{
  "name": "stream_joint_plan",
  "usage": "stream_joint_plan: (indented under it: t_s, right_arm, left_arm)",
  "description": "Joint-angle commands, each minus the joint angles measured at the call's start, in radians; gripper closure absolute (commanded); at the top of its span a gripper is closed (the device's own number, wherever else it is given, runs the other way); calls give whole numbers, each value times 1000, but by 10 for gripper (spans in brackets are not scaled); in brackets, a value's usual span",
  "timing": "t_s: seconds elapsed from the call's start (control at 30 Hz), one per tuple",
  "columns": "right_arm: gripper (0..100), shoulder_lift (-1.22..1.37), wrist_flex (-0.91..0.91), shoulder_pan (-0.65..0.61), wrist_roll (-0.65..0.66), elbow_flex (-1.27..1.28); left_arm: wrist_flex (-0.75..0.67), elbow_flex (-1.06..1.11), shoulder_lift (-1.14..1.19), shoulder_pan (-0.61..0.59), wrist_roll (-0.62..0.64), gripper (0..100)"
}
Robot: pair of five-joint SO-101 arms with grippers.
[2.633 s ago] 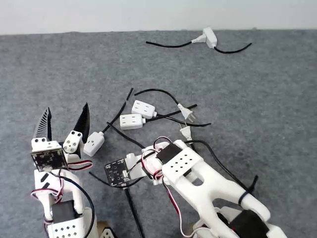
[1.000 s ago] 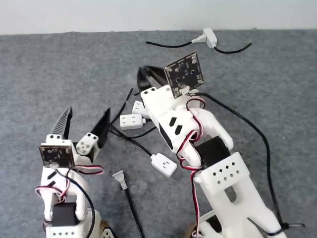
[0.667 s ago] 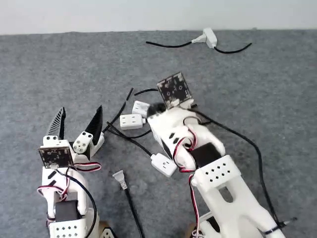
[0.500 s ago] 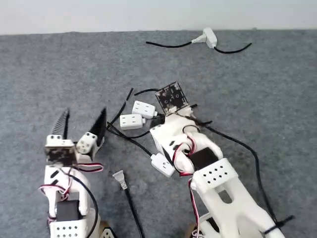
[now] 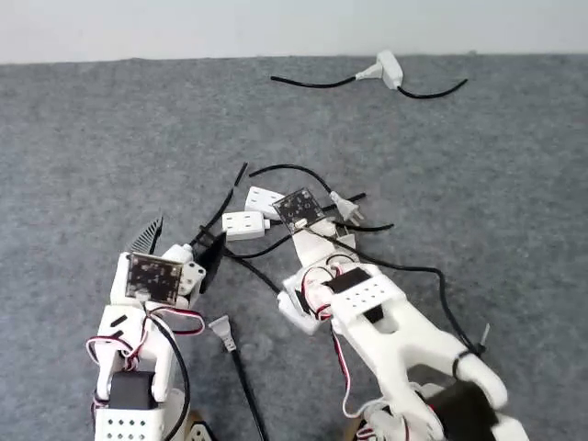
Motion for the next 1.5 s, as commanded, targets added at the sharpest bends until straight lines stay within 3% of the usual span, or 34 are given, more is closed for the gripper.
stream_joint_plan:
  t_s: [0.0, 0.6, 0.77, 0.9, 1.07, 1.23, 1.37, 1.47]
  right_arm:
    - [991, 51, -24, -19, -8, -28]
    - [990, 59, -24, -56, 0, -21]
    - [990, 58, -27, -53, 0, -26]
    - [990, 58, -30, -30, -6, -28]
    - [990, 58, -30, -27, -6, -28]
    - [990, 58, -30, -27, -6, -28]
    - [990, 58, -30, -28, -6, -29]
    - [990, 58, -30, -27, -6, -29]
  left_arm:
    - [84, -7, -2, 8, -51, 680]
    - [219, -48, -2, 3, -17, 680]
    - [218, -90, 34, -81, -17, 680]
    - [143, -157, 244, -80, -15, 680]
    - [23, -323, 727, -80, -14, 680]
    - [15, -524, 1168, -81, -11, 680]
    - [115, -625, 1298, -86, -11, 680]
    - [370, -730, 1270, -74, -18, 680]
